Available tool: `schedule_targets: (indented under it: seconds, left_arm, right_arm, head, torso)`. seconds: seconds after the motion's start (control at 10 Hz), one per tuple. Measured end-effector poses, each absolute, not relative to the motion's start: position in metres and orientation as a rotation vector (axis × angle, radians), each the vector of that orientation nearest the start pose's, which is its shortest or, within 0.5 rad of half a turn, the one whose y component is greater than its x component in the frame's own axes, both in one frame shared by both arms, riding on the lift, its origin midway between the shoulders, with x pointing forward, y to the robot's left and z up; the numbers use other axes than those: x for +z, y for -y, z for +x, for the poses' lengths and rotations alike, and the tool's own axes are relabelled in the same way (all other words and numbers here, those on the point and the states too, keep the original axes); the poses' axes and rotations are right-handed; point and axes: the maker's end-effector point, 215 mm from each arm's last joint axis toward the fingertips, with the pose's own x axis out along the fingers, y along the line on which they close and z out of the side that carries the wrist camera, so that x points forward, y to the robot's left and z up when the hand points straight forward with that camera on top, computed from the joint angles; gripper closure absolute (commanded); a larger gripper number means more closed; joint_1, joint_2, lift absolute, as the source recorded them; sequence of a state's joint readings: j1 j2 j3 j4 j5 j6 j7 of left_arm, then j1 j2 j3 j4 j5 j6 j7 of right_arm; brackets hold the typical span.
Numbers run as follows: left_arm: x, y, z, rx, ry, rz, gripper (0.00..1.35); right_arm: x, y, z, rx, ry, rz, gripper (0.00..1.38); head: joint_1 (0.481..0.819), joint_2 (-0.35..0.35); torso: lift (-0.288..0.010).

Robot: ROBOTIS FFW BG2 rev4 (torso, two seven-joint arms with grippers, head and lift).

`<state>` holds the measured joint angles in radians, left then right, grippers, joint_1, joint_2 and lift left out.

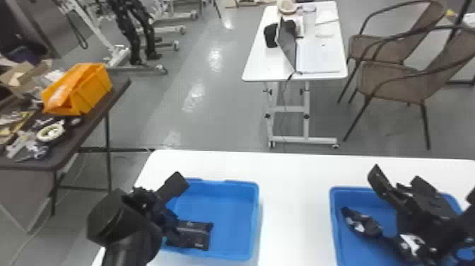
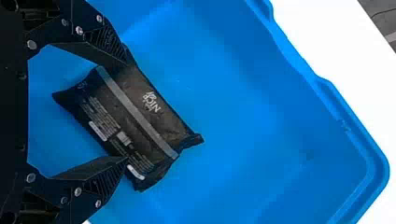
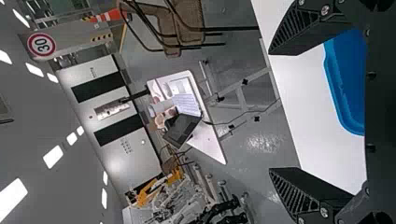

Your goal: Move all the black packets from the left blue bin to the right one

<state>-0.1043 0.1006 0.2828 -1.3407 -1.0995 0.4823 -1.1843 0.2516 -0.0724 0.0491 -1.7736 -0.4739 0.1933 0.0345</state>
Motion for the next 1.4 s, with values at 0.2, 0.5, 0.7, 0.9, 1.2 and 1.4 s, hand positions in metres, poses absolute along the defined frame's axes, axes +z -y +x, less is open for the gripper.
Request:
schedule_targets:
  seconds: [0.2, 0.5, 0.7, 0.9, 1.2, 1.4]
  left_arm:
    - [-0.601, -0.365, 0.437, -0.554, -1.171, 0.508, 0.33]
    - [-0.625, -0.357, 0.429, -0.585, -1.209, 0.474, 0.73]
    - [-0.629, -0.356, 0.424, -0.593, -1.214, 0.439, 1.20]
    - [-0.622, -0.341, 0.432, -0.633, -1.169, 0.403, 1.20]
    - [-0.582, -0.311, 0.455, -0.702, -1.043, 0.386, 1.20]
    - [-0.542, -0.299, 0.476, -0.701, -0.929, 0.403, 1.20]
  right_arm:
    - [-0.421, 0.184, 0.507, 0.130, -0.250, 0.418, 0.13]
    - [-0.421, 0.182, 0.508, 0.138, -0.249, 0.429, 0.13]
    - [-0.422, 0.182, 0.508, 0.138, -0.251, 0.434, 0.13]
    - [-0.422, 0.181, 0.509, 0.144, -0.251, 0.440, 0.13]
    - [-0.423, 0.179, 0.509, 0.148, -0.254, 0.444, 0.13]
    - [-0.423, 0.178, 0.508, 0.151, -0.254, 0.447, 0.13]
  head:
    - [0.695, 0.214]
    - [0.695, 0.205]
    - [0.695, 0.208]
    - [0.695, 0.190]
    - [0.695, 0.157]
    - [0.695, 0.136]
  torso:
    - [0.000]
    - [0.000]
    - [0.000]
    - [0.000]
    - [0.000]
    - [0.000]
